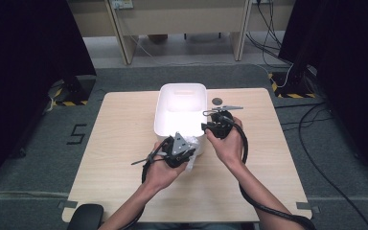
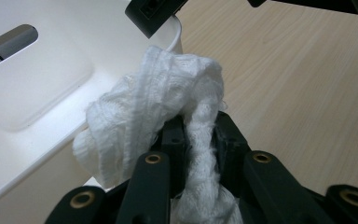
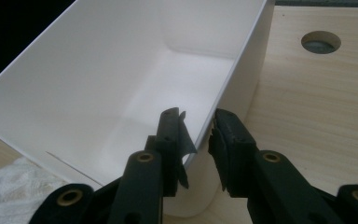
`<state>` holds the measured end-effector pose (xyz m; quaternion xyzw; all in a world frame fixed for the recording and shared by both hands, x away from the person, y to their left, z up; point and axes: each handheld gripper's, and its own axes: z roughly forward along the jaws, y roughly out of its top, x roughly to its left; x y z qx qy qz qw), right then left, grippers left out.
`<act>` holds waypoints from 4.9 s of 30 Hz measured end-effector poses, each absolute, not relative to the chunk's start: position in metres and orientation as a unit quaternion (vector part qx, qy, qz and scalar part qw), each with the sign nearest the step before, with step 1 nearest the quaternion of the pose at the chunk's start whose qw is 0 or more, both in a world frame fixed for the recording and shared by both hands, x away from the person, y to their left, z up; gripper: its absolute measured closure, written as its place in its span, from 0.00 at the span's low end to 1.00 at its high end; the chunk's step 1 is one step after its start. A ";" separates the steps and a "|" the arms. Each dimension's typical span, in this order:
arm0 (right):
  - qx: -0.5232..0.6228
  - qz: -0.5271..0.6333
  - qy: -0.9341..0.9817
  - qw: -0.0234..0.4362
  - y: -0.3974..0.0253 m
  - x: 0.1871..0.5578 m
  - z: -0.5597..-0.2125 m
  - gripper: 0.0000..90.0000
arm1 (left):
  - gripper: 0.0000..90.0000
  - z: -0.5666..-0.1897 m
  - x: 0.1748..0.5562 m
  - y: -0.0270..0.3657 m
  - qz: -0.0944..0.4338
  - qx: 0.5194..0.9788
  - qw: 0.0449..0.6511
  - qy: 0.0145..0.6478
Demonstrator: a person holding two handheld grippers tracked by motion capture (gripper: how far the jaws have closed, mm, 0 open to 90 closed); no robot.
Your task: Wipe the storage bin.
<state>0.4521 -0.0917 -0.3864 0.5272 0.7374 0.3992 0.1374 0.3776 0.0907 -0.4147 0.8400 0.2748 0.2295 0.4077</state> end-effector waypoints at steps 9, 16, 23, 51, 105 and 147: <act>0.529 0.398 0.737 0.138 -0.090 0.452 -0.386 0.81 | 0.86 -0.415 0.381 0.079 0.225 0.846 0.405 0.265; 0.530 0.398 0.736 0.137 -0.090 0.452 -0.386 0.81 | 0.86 -0.416 0.383 0.072 0.223 0.849 0.401 0.260; 0.527 0.398 0.738 0.138 -0.091 0.452 -0.386 0.81 | 0.86 -0.417 0.384 0.066 0.224 0.850 0.402 0.256; 0.527 0.400 0.738 0.135 -0.091 0.453 -0.386 0.81 | 0.86 -0.452 0.388 0.054 0.240 0.864 0.373 0.239; 0.532 0.394 0.739 0.123 -0.088 0.459 -0.388 0.71 | 0.86 -0.470 0.365 0.120 0.207 0.870 0.348 0.280; 0.507 0.377 0.766 0.115 -0.137 0.439 -0.369 0.97 | 0.85 -0.430 0.436 0.290 0.323 0.775 0.323 0.436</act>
